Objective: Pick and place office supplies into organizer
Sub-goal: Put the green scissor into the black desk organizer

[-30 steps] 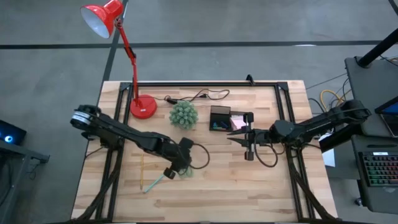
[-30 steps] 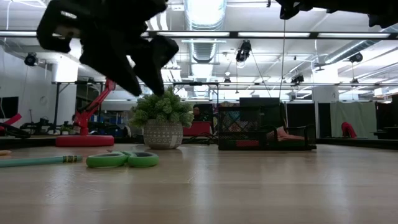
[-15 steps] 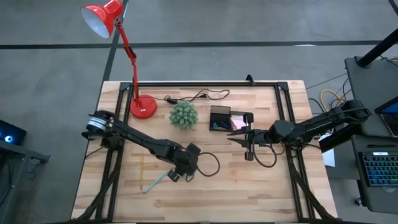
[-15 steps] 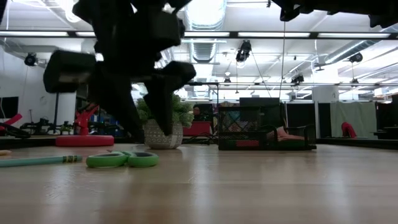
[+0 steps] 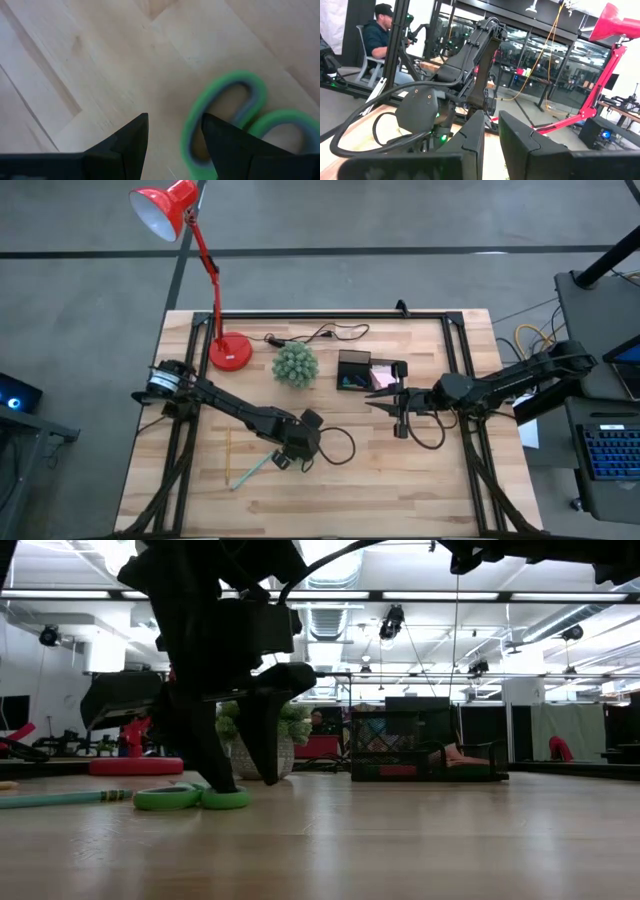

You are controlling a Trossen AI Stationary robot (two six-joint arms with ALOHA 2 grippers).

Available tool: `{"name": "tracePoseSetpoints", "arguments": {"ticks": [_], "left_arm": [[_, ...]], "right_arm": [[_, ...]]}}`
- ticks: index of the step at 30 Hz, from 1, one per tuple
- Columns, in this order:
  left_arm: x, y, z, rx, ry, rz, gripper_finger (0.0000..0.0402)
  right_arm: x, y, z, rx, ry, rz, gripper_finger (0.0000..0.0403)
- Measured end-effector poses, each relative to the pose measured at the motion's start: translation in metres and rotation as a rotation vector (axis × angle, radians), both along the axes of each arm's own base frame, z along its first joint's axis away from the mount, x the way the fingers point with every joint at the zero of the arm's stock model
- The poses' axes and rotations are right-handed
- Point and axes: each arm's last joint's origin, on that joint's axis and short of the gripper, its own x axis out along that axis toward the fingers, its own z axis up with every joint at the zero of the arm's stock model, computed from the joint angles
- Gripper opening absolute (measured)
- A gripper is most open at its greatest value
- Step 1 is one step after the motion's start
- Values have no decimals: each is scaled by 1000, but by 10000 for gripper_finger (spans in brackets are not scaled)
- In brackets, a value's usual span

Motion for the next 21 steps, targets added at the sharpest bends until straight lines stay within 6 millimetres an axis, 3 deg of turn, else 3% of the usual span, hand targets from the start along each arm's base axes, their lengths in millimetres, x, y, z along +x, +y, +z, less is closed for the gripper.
{"name": "tracePoseSetpoints", "arguments": {"ticks": [11, 21], "left_arm": [[3, 0, -25, 10, 81, -54, 167], [3, 0, -33, 14, 111, -106, 42]], "right_arm": [[0, 0, 0, 0, 0, 0, 47], [0, 0, 0, 15, 0, 2, 47]]}}
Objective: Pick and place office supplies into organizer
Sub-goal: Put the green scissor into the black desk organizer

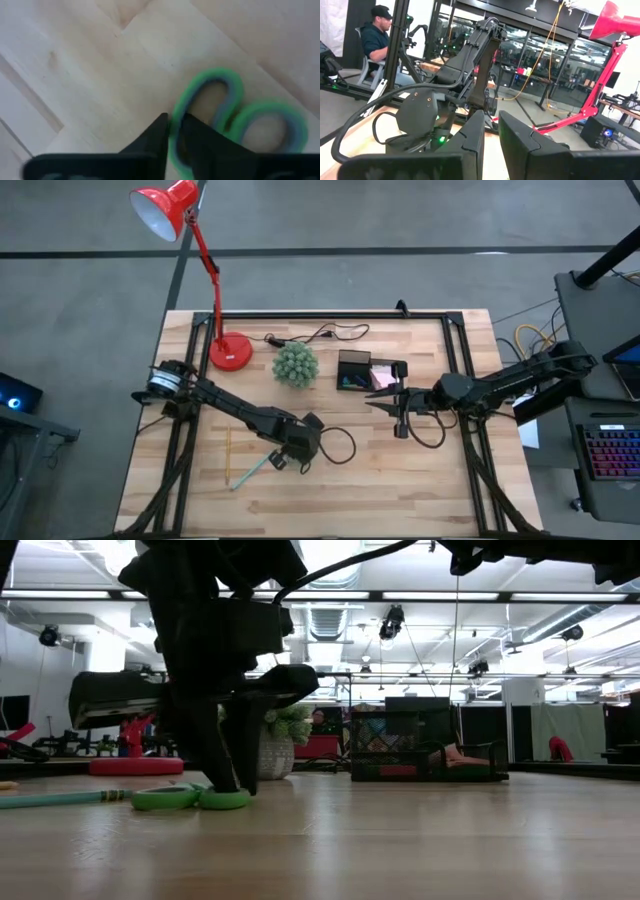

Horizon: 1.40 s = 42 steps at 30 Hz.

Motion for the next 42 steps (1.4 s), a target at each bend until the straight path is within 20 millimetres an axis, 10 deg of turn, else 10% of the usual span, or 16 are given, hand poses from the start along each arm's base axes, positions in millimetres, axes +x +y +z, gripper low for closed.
{"name": "tracePoseSetpoints", "arguments": {"ticks": [11, 26, 42], "left_arm": [[5, 1, 7, -6, -56, 11, 5], [16, 0, 73, -37, -196, 22, 2], [16, 16, 131, 74, -539, 205, 2]], "right_arm": [[0, 0, 0, 0, 0, 0, 47], [-1, 0, 5, 26, -21, -6, 47], [-47, -1, 34, 196, -58, -84, 47]]}}
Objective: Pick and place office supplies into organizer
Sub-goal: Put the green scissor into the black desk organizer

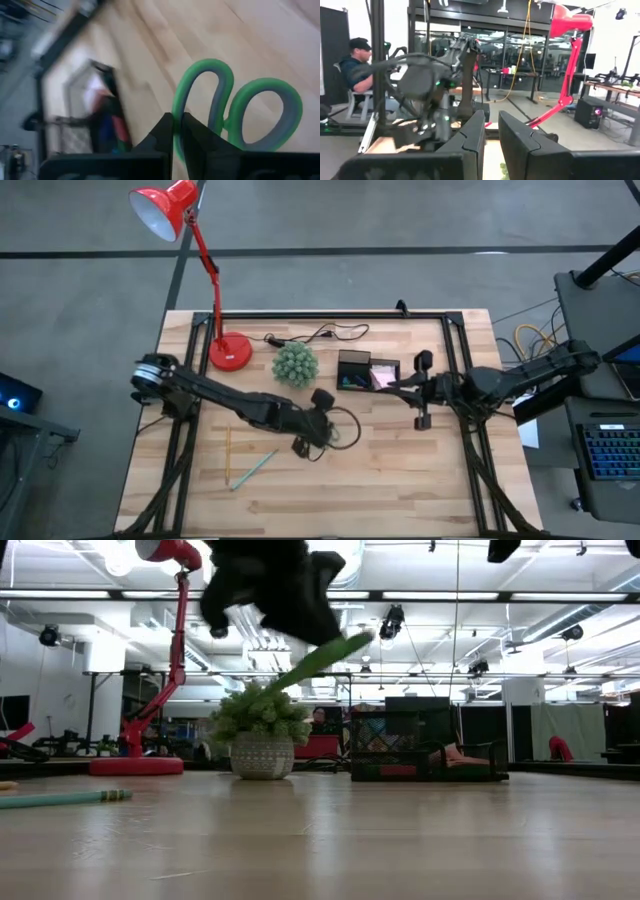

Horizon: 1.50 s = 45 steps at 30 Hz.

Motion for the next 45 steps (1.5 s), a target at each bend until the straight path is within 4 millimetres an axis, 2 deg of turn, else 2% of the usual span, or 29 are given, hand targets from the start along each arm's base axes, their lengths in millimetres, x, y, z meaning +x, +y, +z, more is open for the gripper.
{"name": "tracePoseSetpoints", "arguments": {"ticks": [7, 13, 15, 20, 26, 31, 45], "left_arm": [[9, 16, 43, -68, -340, 59, 2], [17, 41, 69, -103, -621, 134, 2], [18, 51, 71, -108, -673, 161, 2], [21, 75, 69, -80, -773, 211, 1], [12, 105, 62, -82, -966, 280, 1], [1, 126, 48, -180, -1109, 346, 1], [16, 149, 8, -170, -1201, 400, 1]], "right_arm": [[-1, -1, -1, 6, 1, -12, 47], [-6, -2, 1, -3, -2, -15, 47], [-7, -2, 0, -5, 4, -15, 47], [-8, -3, -1, -11, 19, -15, 47], [-8, -3, -1, -8, 20, -15, 47], [-8, -3, -1, -5, 19, -14, 47], [-8, -3, -1, -16, 20, -16, 47]]}}
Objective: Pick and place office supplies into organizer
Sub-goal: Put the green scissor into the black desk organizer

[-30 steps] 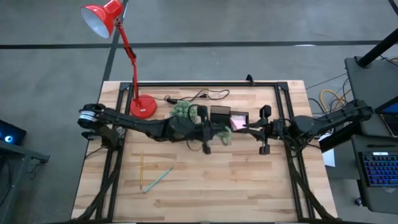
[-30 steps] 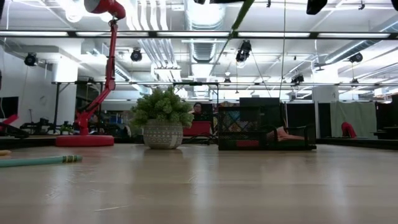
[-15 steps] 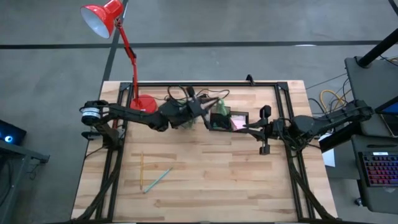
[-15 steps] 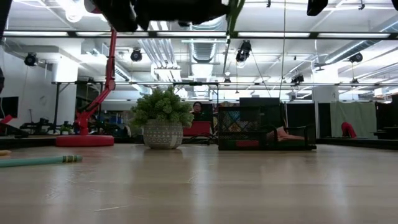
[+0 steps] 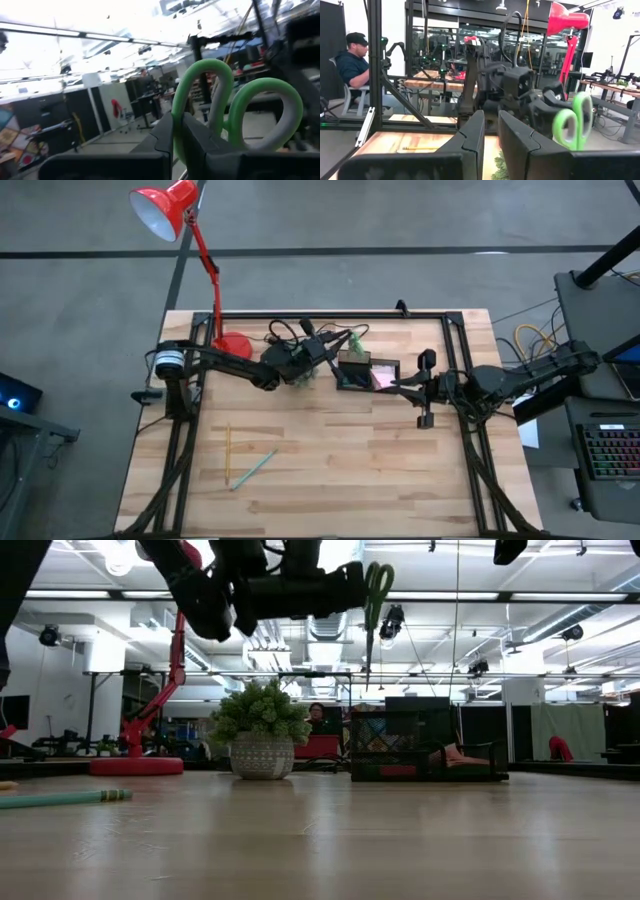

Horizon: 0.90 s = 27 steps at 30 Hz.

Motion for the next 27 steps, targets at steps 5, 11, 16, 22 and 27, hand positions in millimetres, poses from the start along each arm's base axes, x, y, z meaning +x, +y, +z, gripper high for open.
{"name": "tracePoseSetpoints", "arguments": {"ticks": [5, 11, 16, 22, 27], "left_arm": [[6, 8, -12, -40, 18, 89, 1], [15, 15, -23, -98, -2, 122, 1], [26, 17, -37, -101, 26, 134, 1], [34, 19, -55, -111, 64, 154, 1], [37, 20, -68, -117, 107, 165, 1]], "right_arm": [[0, 0, -1, -3, 8, 0, 47], [0, 0, -2, -5, 15, 0, 47], [0, 0, -2, -5, 15, 0, 47], [1, 0, -2, -6, 20, 0, 47], [1, 0, -2, -8, 24, 0, 47]]}}
